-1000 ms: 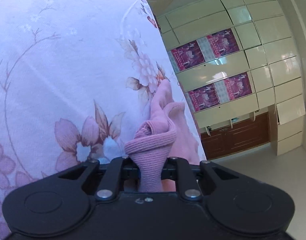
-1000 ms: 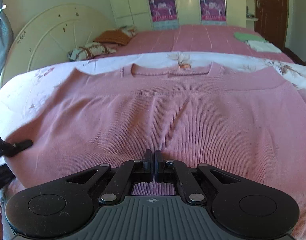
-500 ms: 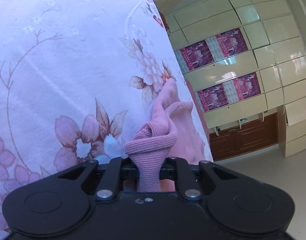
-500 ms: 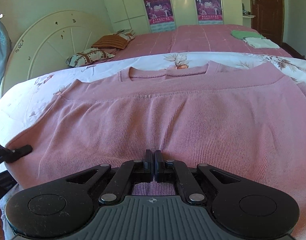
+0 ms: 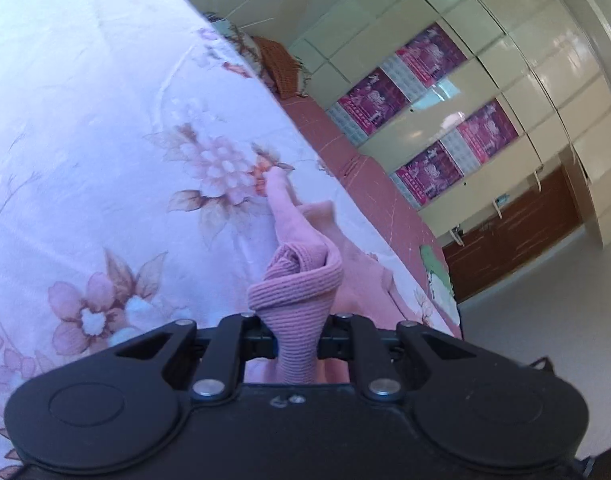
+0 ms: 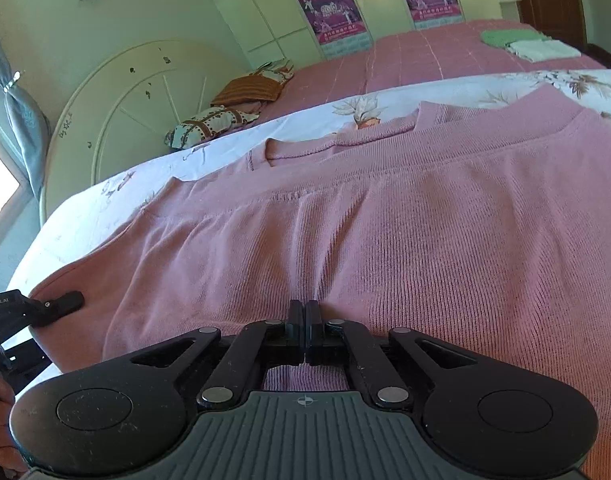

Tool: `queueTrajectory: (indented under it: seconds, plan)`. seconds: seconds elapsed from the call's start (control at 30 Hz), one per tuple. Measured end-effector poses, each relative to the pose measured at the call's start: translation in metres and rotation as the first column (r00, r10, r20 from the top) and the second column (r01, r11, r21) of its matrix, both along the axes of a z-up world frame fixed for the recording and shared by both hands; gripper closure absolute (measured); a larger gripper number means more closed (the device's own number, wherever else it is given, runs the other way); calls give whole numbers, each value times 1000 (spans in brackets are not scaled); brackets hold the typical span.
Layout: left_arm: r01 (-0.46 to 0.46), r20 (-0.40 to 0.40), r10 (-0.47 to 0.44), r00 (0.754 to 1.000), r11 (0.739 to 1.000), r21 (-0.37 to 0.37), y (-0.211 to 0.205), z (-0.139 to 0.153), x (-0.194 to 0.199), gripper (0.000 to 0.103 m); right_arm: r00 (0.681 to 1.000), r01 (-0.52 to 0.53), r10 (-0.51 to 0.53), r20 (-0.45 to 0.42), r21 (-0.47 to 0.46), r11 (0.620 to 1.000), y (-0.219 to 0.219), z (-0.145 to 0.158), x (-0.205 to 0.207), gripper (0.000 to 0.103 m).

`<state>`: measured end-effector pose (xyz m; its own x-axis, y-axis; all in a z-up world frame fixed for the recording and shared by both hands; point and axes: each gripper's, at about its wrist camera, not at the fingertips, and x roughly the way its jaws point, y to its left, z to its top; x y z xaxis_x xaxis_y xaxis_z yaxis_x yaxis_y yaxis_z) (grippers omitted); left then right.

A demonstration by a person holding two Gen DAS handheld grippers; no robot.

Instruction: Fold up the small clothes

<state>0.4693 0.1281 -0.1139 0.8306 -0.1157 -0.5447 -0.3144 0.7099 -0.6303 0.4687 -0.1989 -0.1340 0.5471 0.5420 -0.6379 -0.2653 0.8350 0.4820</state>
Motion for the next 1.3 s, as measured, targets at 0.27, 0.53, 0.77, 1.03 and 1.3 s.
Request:
queueTrajectory:
  seconds: [0.27,0.53,0.77,1.03,1.3]
  plan:
    - [307,7,-319,948,919,248,-159,53,36,90,985,171,-164,-50,269,948,-113,23,0,103]
    - [579,-200,-543,815,773,260,-322,-3,46,51,972,234,-213,-101,310,921,-225,36,-10,94]
    - [387,-10,-397,918,888,248,-242,20,3,37,980,201,-182,-86,394,897,-251,38,-22,37]
    - [322,-154,-290,945,910,262,-161,-8,28,35,986,110,-50,-161,397,911,-201,15,-7,42]
    - [320,-94,-307,947,930,179,-144,-15,20,35,984,85,-29,-176,318,944,-176,6,2,65]
